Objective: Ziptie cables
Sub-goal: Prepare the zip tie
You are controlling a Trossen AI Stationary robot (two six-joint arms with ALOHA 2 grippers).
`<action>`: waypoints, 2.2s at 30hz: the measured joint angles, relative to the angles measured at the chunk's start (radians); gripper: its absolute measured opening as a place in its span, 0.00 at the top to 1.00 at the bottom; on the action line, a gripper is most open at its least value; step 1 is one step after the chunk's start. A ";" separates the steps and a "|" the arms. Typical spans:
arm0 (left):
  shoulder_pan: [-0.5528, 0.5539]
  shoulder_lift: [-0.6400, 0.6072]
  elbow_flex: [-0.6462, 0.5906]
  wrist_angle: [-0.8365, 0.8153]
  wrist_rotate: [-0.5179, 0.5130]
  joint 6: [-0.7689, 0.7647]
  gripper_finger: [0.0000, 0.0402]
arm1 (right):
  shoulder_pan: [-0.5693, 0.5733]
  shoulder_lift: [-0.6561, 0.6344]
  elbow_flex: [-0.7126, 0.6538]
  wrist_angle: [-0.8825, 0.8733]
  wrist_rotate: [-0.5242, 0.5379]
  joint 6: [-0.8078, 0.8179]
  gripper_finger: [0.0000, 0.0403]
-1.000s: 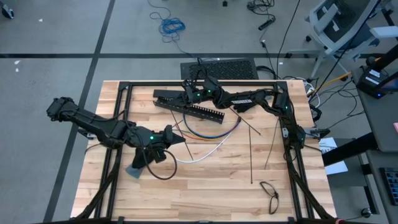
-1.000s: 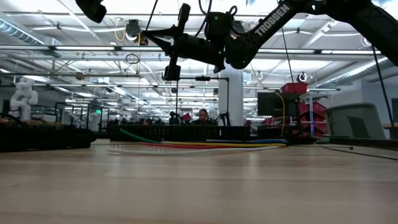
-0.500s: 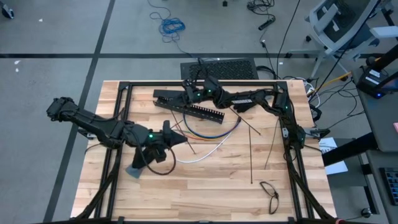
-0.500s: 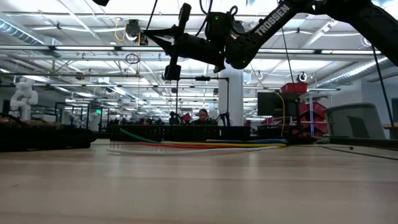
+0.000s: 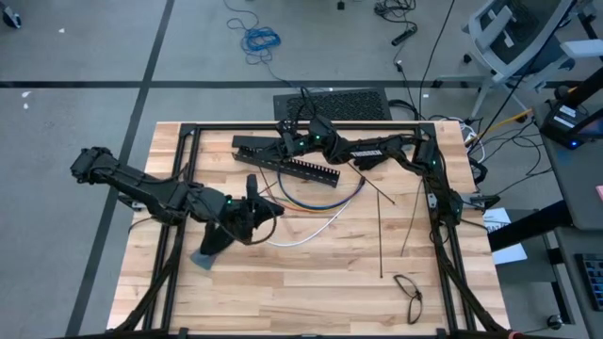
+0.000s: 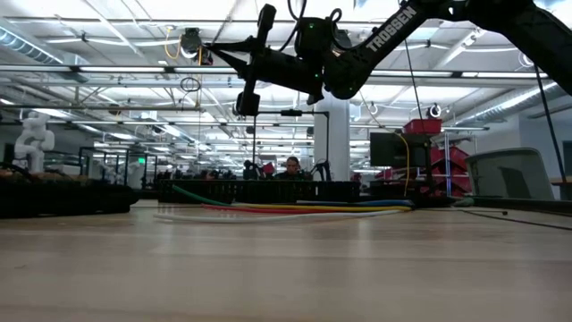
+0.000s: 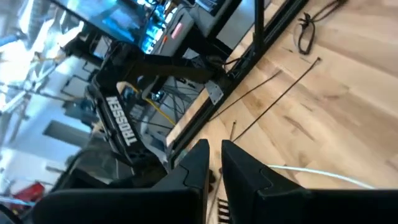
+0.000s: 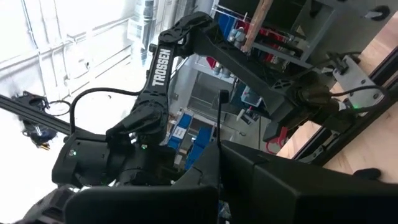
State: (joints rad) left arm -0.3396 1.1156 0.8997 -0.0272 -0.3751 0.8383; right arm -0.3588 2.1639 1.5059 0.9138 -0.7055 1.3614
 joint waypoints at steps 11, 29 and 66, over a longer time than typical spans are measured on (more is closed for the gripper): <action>0.026 0.000 0.000 -0.011 0.002 -0.338 0.89 | -0.007 0.000 0.000 -0.011 -0.002 -0.127 1.00; 0.010 -0.175 0.002 -0.436 -0.275 -0.152 0.89 | -0.132 -0.098 0.000 0.109 -0.029 -0.253 1.00; 0.034 -0.059 -0.009 -0.388 -0.365 0.843 0.89 | -0.036 -0.260 0.000 -0.379 0.009 -0.266 1.00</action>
State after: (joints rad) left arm -0.3057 1.0566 0.8902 -0.4153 -0.7398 1.6811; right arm -0.3945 1.9038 1.5063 0.5352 -0.6961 1.0952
